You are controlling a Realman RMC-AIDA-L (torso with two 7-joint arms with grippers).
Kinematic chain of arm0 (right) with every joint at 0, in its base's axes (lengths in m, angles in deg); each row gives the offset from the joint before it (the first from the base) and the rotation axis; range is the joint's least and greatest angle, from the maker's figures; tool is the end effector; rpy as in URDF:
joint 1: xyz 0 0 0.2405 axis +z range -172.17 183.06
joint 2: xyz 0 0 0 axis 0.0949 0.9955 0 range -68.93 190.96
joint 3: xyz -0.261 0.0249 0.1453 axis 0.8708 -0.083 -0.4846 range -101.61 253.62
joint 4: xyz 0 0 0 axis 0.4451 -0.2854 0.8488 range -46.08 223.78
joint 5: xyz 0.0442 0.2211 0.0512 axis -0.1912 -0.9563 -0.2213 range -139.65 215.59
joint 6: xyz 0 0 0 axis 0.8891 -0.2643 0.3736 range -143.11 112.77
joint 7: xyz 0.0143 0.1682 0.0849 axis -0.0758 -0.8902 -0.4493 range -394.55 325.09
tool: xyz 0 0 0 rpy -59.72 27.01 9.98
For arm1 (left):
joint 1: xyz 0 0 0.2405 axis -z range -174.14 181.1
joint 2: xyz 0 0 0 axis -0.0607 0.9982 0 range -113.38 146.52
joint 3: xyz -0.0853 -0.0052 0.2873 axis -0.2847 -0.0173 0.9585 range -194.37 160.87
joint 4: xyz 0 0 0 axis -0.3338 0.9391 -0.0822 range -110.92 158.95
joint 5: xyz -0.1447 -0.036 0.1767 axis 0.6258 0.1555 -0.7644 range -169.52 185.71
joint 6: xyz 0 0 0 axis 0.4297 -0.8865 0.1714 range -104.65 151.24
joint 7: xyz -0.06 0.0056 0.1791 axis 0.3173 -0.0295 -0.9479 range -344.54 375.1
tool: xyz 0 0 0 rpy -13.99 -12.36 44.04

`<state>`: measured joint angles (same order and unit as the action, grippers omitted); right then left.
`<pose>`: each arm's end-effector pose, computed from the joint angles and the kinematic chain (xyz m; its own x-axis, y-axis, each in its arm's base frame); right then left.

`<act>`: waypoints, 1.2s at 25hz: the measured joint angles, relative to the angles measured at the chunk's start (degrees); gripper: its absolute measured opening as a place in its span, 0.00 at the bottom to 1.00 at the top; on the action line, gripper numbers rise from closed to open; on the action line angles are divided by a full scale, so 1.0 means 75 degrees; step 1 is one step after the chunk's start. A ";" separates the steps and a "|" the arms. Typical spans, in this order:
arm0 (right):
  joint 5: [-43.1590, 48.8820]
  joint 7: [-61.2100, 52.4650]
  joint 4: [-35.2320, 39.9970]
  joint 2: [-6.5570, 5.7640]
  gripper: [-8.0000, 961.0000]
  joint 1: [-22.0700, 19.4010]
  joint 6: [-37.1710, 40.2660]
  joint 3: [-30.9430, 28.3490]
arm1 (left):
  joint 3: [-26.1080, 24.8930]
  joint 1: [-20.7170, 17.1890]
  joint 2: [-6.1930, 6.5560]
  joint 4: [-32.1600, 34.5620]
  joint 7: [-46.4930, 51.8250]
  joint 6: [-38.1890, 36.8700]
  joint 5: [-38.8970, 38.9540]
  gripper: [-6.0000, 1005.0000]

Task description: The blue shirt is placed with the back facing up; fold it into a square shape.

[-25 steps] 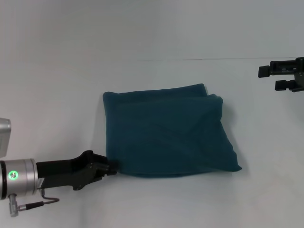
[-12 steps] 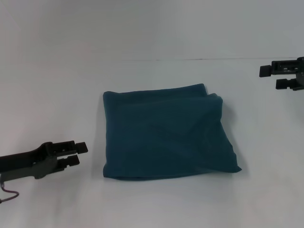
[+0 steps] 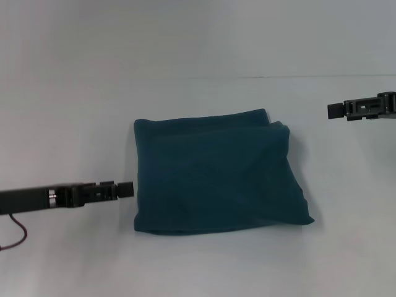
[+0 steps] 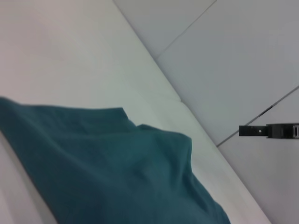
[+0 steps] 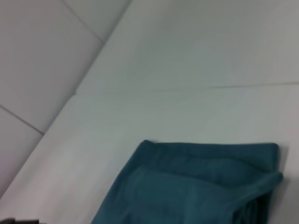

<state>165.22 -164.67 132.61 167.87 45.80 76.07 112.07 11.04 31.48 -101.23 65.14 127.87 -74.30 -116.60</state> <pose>0.2825 0.4571 0.0560 0.4541 -0.7970 -0.3983 -0.8807 -0.4691 -0.0655 -0.3248 0.3561 -0.0247 0.3793 0.7894 0.4826 0.8535 -0.4999 0.1470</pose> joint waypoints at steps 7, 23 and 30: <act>0.0400 0.0420 0.0145 0.0275 0.81 0.0048 -0.0326 0.0581 | 0.0365 0.0395 0.0087 0.0386 -0.0855 -0.0182 0.0003 0.94; 0.0778 0.1411 0.1218 0.1260 0.84 0.0530 -0.0009 0.2637 | 0.2390 0.1153 0.0116 0.1246 -0.1091 -0.0607 -0.0023 0.94; 0.0780 0.1840 0.1207 0.1660 0.85 0.0547 0.0103 0.2864 | 0.2409 0.1183 0.0105 0.1015 -0.1025 -0.0276 -0.0122 0.94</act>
<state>171.07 -150.88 141.66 180.32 49.90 76.84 133.55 29.11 40.36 -100.44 72.75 120.19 -76.37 -117.51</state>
